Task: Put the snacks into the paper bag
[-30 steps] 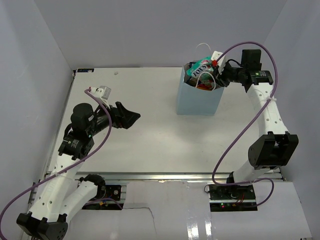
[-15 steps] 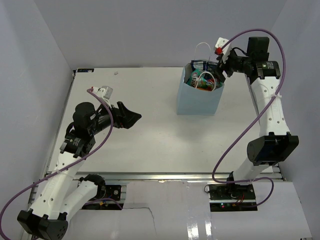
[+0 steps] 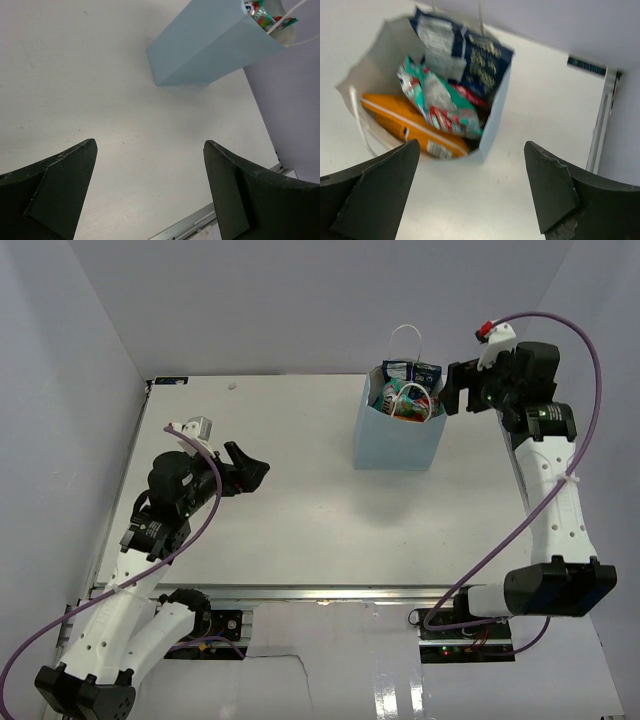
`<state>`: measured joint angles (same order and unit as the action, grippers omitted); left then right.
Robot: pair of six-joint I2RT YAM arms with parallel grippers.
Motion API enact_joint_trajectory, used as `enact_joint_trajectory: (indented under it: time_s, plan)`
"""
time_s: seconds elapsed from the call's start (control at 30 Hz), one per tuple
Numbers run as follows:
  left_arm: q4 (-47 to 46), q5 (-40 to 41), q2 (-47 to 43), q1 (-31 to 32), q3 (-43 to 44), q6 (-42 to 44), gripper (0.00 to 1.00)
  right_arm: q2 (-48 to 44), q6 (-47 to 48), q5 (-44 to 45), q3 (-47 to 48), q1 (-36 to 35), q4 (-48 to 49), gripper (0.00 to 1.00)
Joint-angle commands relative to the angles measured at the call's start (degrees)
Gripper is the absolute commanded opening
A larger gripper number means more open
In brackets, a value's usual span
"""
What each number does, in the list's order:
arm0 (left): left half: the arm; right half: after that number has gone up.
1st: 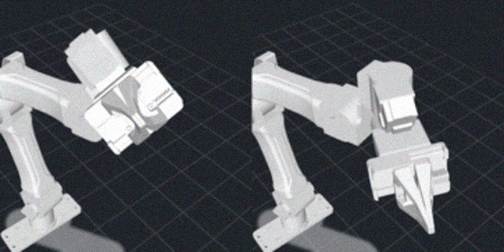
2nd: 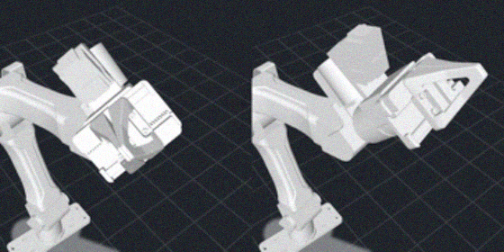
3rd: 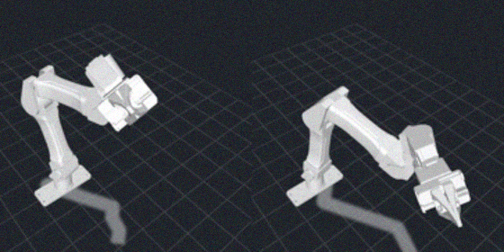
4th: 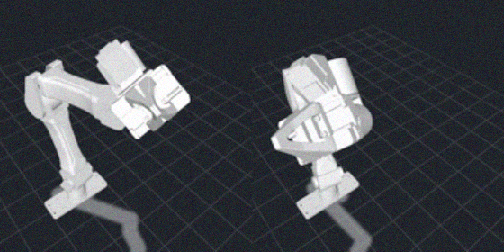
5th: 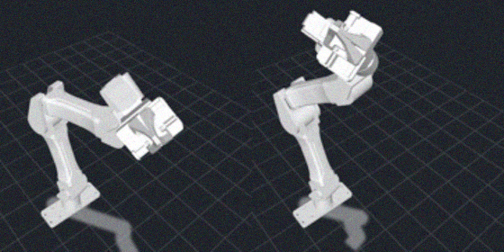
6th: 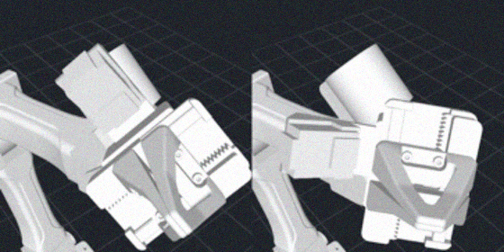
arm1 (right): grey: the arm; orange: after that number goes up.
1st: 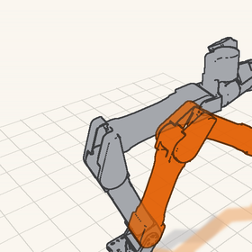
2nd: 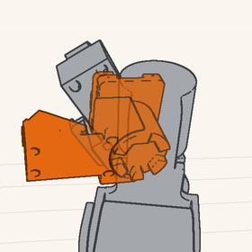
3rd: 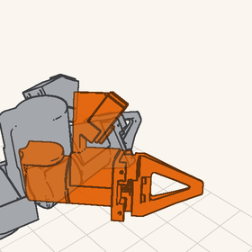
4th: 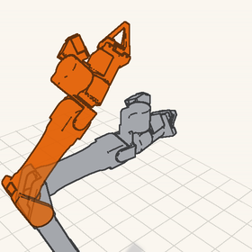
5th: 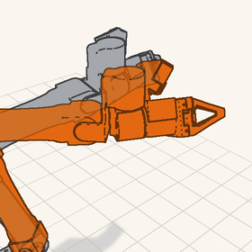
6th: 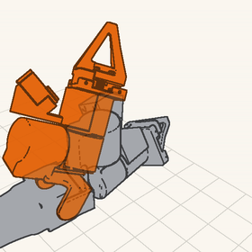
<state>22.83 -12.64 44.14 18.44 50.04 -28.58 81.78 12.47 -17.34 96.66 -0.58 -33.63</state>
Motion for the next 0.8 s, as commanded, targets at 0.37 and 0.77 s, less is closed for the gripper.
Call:
enact_joint_trajectory:
  time_s: [0.37, 0.77]
  plan:
    - [3.7, 17.0, 0.4, -0.2, -3.0, -2.8, 0.98, -24.1, -11.2, 17.1, -38.2, 2.8, 1.1, 0.90]
    - [3.5, 15.3, 1.9, -0.2, -3.1, -2.1, 0.98, -27.0, -12.7, 18.8, -35.1, 4.1, 1.4, 0.90]
